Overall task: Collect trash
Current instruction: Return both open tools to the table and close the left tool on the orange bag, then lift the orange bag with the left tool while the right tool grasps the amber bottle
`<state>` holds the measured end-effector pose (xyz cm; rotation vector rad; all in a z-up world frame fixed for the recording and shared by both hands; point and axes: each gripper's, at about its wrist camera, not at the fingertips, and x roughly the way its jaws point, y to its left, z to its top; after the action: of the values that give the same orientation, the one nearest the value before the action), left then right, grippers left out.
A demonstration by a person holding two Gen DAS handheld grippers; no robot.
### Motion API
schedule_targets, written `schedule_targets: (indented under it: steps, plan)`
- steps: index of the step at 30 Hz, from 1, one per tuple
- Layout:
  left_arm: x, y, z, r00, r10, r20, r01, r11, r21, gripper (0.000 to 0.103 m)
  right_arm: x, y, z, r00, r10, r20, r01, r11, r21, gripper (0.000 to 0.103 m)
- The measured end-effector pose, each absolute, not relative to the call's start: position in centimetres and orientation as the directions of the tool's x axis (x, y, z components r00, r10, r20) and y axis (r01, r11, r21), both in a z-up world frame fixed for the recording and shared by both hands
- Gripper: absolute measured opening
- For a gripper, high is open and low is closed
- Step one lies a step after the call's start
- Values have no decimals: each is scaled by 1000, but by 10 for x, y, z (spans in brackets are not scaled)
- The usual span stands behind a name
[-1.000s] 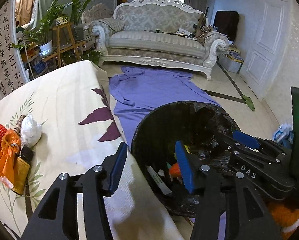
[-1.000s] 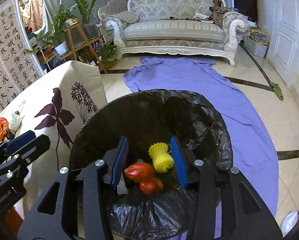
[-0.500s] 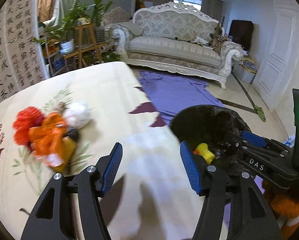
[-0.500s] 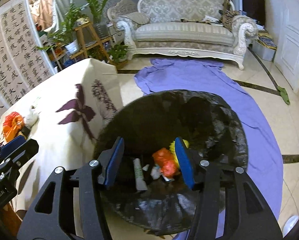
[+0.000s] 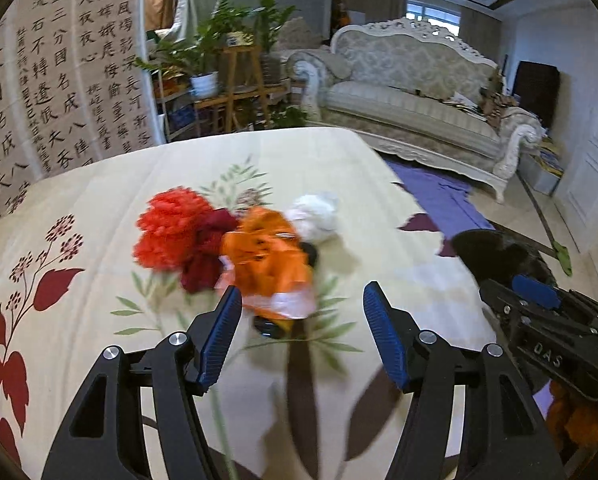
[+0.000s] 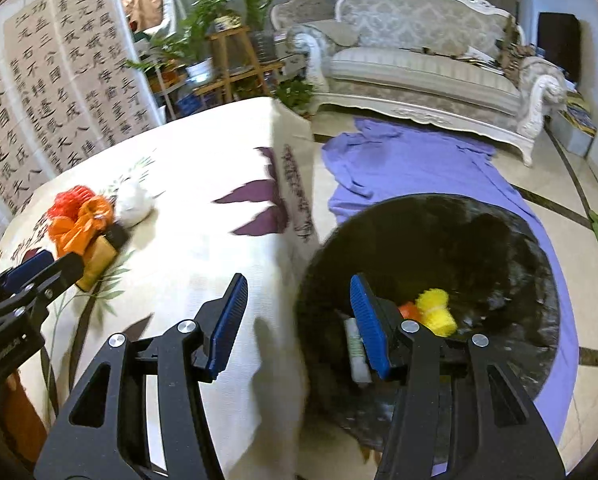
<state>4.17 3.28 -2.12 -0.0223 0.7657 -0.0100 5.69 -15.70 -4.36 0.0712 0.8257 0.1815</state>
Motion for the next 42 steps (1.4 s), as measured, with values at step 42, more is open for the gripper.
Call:
schedule_targets:
  steps: [42]
  plan:
    - [-4, 155, -17, 754, 129, -644, -204, 978, -43, 38, 67, -3, -32, 591, 346, -728, -388, 914, 120, 58]
